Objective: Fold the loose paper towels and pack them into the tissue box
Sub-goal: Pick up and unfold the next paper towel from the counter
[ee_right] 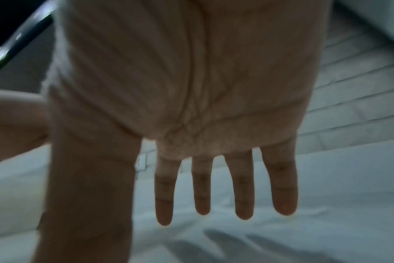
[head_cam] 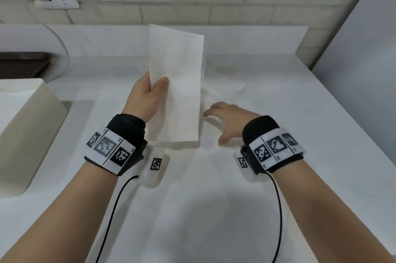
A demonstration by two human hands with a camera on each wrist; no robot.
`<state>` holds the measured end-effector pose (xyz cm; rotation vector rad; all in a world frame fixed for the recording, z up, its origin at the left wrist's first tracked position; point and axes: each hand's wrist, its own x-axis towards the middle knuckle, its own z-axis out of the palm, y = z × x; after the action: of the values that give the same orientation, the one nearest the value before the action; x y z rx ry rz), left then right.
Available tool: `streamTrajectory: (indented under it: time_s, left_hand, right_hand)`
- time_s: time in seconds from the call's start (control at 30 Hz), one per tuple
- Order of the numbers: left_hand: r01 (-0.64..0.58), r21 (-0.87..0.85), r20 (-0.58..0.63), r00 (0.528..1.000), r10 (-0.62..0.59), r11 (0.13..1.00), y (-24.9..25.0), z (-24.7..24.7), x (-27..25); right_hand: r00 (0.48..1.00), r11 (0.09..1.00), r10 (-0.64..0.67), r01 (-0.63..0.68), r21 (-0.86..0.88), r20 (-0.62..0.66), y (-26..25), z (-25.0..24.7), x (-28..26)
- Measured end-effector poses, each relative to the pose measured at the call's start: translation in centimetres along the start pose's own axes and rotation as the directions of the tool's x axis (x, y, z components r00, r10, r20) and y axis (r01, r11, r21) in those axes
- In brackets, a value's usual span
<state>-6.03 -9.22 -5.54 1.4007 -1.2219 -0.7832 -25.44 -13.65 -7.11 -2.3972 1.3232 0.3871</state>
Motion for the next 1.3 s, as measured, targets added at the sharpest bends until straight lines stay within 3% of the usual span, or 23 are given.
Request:
streamTrajectory:
  time_s: [0.1, 0.23, 0.43, 0.7, 0.87, 1.03, 1.1, 1.2, 1.3]
  left_hand:
    - [0.03, -0.028, -0.025, 0.999, -0.031, 0.999, -0.4, -0.2, 0.0]
    - [0.057, -0.059, -0.05, 0.997, -0.06, 0.997, -0.6, -0.7, 0.0]
    - [0.076, -0.122, -0.086, 0.993, -0.087, 0.99, -0.7, -1.4, 0.1]
    - [0.073, -0.183, -0.138, 0.985, -0.099, 0.98, -1.0, -1.8, 0.0]
    - [0.034, -0.154, -0.184, 0.981, -0.062, 0.988, -1.3, -1.9, 0.3]
    - [-0.032, -0.059, -0.26, 0.966, 0.016, 0.998, -1.8, -2.5, 0.5]
    - [-0.067, -0.034, -0.285, 0.957, 0.054, 0.997, -2.0, -2.7, 0.6]
    - [-0.121, 0.047, -0.294, 0.947, 0.129, 0.992, -1.9, -2.7, 0.7]
    - [-0.114, 0.122, -0.301, 0.942, 0.146, 0.986, -1.8, -2.6, 0.9]
  right_hand:
    - [0.994, 0.995, -0.009, 0.02, -0.099, 0.112, -0.6, 0.5, 0.9]
    - [0.999, 0.99, -0.026, 0.03, -0.138, 0.025, -1.3, 0.9, 1.2]
    - [0.996, 0.996, -0.083, 0.084, -0.035, 0.013, -0.6, 0.3, 2.0]
    - [0.978, 0.972, -0.03, 0.077, 0.22, -0.208, 0.0, -0.7, 1.3]
    - [0.901, 0.935, -0.021, 0.171, 0.31, -0.434, -0.9, -1.8, 0.4]
    - [0.732, 0.885, -0.023, 0.332, 0.327, -0.681, -1.6, -4.4, -1.2]
    - [0.727, 0.893, -0.047, 0.338, 0.297, -0.686, -1.9, -5.6, -1.8]
    - [0.77, 0.891, -0.097, 0.349, 0.289, -0.63, -2.4, -7.0, -2.5]
    - [0.763, 0.852, -0.119, 0.407, 0.33, -0.636, -3.2, -7.6, -3.0]
